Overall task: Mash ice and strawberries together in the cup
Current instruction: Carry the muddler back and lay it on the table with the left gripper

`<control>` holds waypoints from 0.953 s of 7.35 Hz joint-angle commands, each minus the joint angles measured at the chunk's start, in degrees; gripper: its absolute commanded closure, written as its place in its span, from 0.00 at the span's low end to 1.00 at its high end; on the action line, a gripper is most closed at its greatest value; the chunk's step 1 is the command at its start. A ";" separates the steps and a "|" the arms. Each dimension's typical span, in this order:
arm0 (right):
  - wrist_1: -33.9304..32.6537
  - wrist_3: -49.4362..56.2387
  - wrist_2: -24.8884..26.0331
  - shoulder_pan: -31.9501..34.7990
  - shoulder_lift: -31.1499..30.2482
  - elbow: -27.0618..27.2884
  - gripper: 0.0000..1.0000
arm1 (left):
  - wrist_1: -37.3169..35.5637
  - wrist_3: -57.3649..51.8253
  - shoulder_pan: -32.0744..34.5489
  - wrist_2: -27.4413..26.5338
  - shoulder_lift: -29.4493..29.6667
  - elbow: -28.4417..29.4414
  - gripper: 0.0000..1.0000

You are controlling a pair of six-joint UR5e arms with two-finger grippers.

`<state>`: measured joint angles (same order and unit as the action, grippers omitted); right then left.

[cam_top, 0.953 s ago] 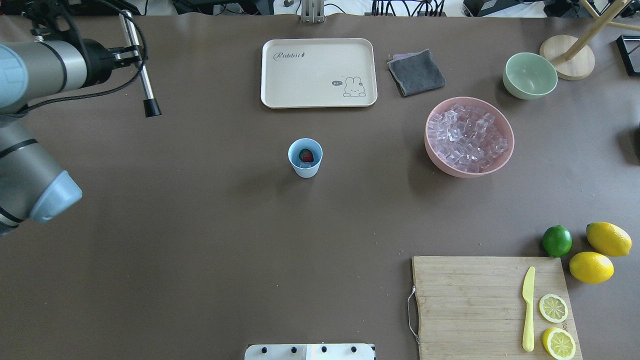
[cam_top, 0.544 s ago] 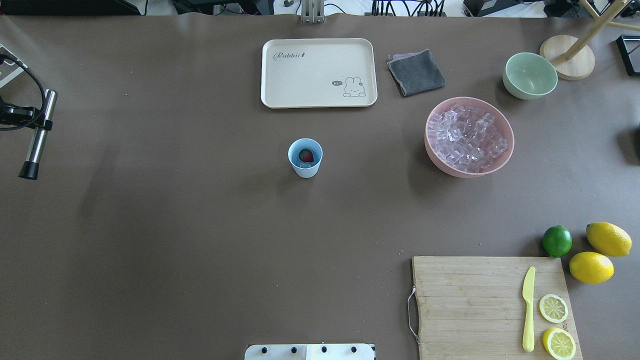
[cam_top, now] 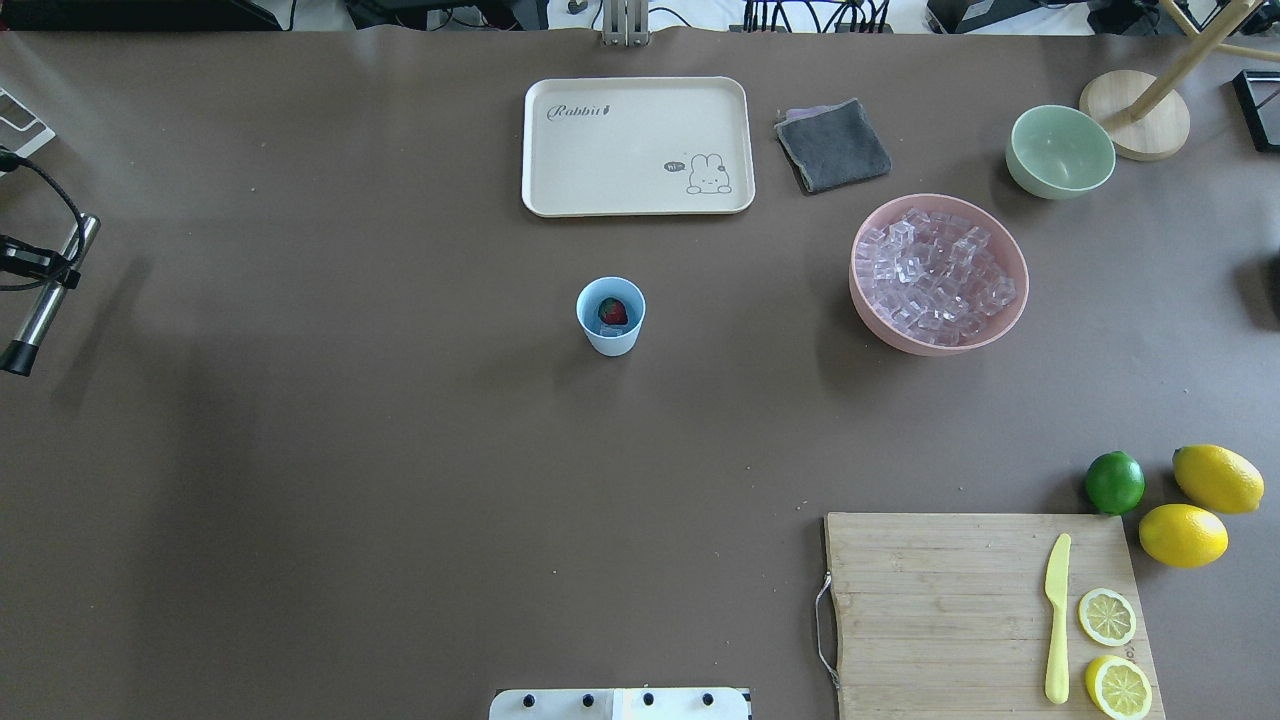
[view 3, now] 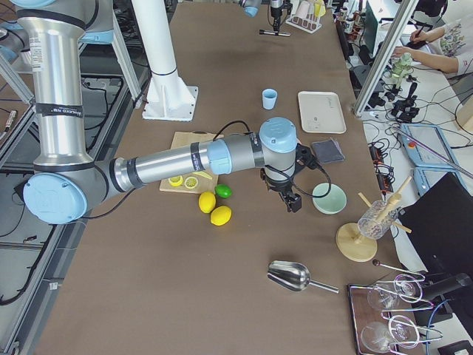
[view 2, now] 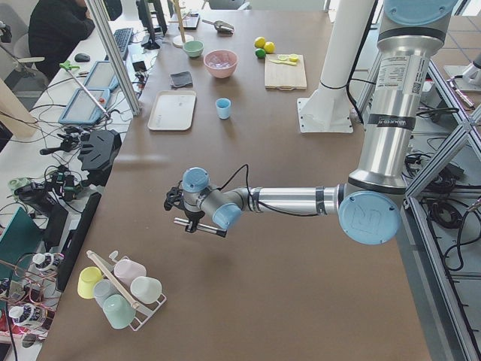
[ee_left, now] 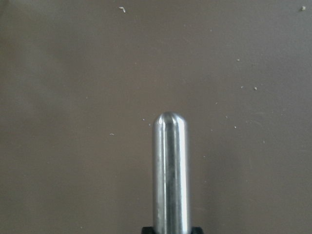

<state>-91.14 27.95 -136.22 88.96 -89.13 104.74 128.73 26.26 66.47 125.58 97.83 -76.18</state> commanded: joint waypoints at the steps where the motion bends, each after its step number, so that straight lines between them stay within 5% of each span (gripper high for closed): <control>1: 0.00 -0.09 -0.01 -0.02 0.09 0.02 0.03 | -1.11 8.21 1.55 0.02 1.13 -1.42 0.01; 4: 0.00 -0.18 -0.19 -0.02 0.44 0.02 0.03 | -10.06 6.71 11.71 7.03 5.43 -1.25 0.01; 6: -0.35 -0.35 -0.62 -0.02 0.53 0.11 0.03 | -22.04 4.87 18.92 12.22 13.57 -0.99 0.01; 7: -1.22 -4.53 -1.41 -0.02 2.01 -0.41 0.03 | -27.60 -6.11 23.48 13.11 14.49 -0.99 0.01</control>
<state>-91.56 26.75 -136.85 88.94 -88.31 104.71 108.66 29.26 84.59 136.88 109.67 -77.21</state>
